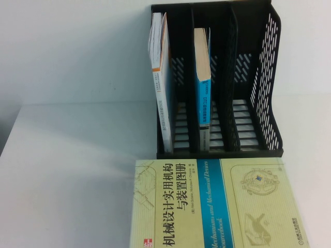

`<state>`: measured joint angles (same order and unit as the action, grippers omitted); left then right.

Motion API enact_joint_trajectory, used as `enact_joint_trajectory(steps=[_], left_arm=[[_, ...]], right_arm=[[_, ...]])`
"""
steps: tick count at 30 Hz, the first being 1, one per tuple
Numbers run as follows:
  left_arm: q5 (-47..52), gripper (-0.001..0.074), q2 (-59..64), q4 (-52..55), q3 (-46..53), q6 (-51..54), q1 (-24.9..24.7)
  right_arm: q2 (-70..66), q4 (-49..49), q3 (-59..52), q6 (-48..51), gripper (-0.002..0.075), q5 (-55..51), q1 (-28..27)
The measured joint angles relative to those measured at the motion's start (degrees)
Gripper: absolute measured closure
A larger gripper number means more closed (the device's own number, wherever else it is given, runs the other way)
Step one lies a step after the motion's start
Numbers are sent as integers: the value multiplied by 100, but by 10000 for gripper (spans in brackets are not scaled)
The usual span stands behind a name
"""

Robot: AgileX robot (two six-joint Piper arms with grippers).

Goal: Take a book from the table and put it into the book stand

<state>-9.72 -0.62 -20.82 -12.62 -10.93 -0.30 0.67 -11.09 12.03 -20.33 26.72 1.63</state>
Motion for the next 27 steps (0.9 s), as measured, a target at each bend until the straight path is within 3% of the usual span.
enact_joint_trajectory(steps=[7, 13, 19, 23, 27], left_arm=[[47, 730, 322, 229, -857, 308, 0], [1401, 730, 1505, 304, -1472, 434, 0], [2411, 730, 2170, 59, -1540, 444, 0], [2423, 730, 2188, 9, -1540, 444, 0], [2280, 730, 2188, -5, -1540, 444, 0]], right_arm=[[-640, -310, 1453, -78, 729, -2096, 0], [-1918, -324, 2232, -78, 729, -3747, 0], [-2285, -87, 2300, -588, 729, -4197, 0], [-2294, 690, 2157, -967, 729, -4748, 0], [-2346, 869, 1700, -1047, 729, -5514, 0]])
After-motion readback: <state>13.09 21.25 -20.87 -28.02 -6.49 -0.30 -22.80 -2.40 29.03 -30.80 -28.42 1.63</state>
